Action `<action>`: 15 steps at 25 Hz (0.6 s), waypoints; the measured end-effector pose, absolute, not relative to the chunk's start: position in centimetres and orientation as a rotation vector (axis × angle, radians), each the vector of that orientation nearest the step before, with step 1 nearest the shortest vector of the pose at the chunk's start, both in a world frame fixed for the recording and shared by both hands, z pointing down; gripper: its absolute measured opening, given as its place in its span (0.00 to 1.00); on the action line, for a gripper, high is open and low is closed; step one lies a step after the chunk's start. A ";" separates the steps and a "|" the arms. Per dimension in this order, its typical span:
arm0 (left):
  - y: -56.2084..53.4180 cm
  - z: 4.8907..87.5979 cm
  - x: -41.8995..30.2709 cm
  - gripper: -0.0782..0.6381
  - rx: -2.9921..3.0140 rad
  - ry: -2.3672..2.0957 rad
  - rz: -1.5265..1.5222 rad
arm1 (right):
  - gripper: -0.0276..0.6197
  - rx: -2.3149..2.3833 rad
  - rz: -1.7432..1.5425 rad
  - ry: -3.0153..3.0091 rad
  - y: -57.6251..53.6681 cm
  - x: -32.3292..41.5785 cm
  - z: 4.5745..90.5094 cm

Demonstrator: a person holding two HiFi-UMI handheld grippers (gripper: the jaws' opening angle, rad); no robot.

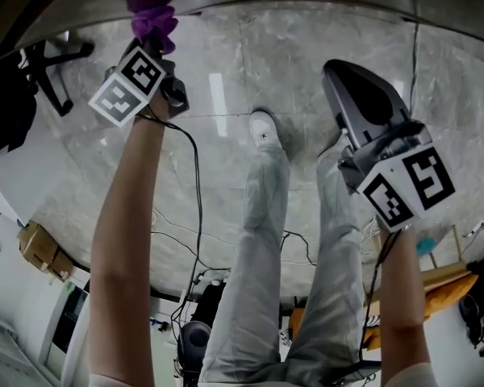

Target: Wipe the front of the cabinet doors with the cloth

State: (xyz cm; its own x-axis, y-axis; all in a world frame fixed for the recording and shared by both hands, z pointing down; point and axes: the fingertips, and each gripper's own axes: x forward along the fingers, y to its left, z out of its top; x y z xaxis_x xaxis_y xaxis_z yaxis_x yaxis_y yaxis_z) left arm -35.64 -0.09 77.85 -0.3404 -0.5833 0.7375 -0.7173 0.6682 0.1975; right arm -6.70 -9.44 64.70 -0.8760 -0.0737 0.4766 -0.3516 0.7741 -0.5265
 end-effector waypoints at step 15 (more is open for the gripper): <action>-5.4 81.0 -21.9 0.22 1.063 -1.967 0.163 | 0.09 0.229 0.860 -2.496 -13.3 1.9 65.9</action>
